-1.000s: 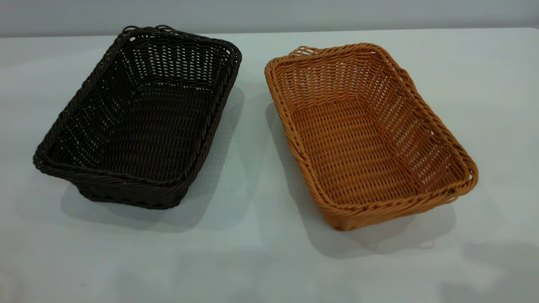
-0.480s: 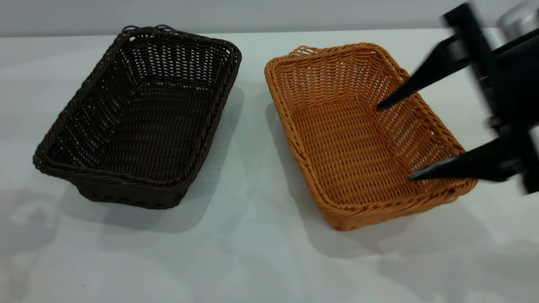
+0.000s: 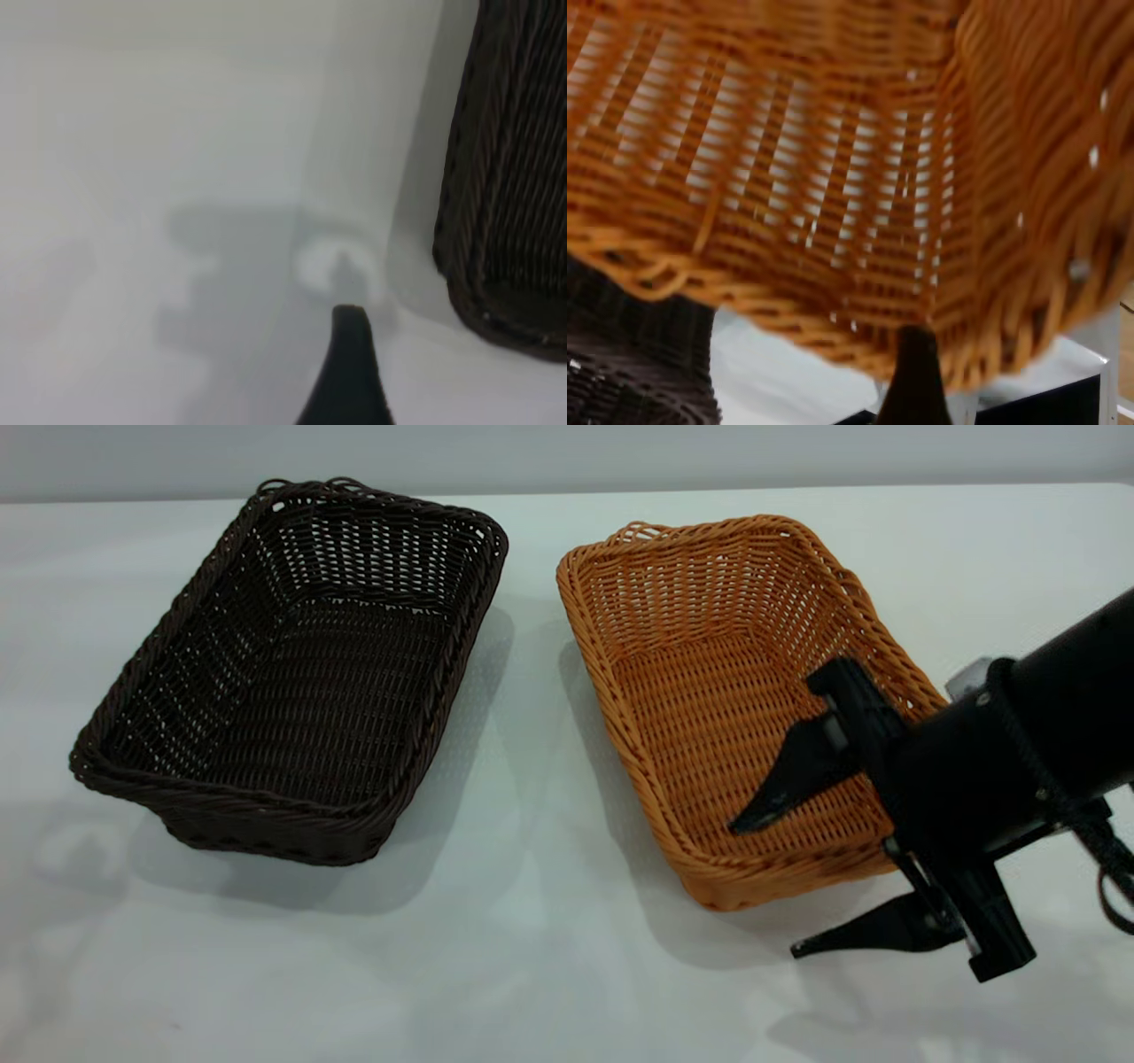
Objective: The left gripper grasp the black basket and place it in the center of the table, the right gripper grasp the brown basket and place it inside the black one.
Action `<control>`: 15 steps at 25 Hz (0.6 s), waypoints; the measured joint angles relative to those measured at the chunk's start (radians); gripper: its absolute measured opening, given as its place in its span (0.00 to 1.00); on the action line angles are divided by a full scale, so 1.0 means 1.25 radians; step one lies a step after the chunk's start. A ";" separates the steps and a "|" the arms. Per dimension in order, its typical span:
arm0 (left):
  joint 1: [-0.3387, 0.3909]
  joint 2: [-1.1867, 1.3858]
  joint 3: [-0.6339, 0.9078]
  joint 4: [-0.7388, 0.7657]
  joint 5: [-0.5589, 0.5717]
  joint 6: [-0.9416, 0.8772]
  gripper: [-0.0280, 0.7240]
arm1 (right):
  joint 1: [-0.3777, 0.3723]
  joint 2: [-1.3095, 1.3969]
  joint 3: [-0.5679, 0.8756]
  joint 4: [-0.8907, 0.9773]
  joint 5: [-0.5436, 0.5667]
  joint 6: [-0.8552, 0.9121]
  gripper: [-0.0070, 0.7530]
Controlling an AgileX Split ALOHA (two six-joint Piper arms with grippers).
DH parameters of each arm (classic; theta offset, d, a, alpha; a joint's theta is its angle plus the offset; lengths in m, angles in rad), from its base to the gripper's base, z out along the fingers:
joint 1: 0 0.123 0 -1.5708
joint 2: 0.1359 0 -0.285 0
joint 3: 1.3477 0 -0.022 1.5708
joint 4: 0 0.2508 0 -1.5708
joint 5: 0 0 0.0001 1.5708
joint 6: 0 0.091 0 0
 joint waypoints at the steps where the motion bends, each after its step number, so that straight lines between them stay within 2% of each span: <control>1: 0.000 0.000 -0.001 -0.007 -0.004 0.000 0.77 | 0.000 0.008 -0.006 0.001 -0.001 0.000 0.70; 9: -0.001 0.062 -0.041 -0.030 -0.008 0.000 0.77 | 0.000 0.073 -0.044 0.008 -0.125 0.044 0.70; 15: -0.009 0.216 -0.152 -0.028 -0.005 0.021 0.77 | 0.000 0.102 -0.086 0.008 -0.138 0.061 0.70</control>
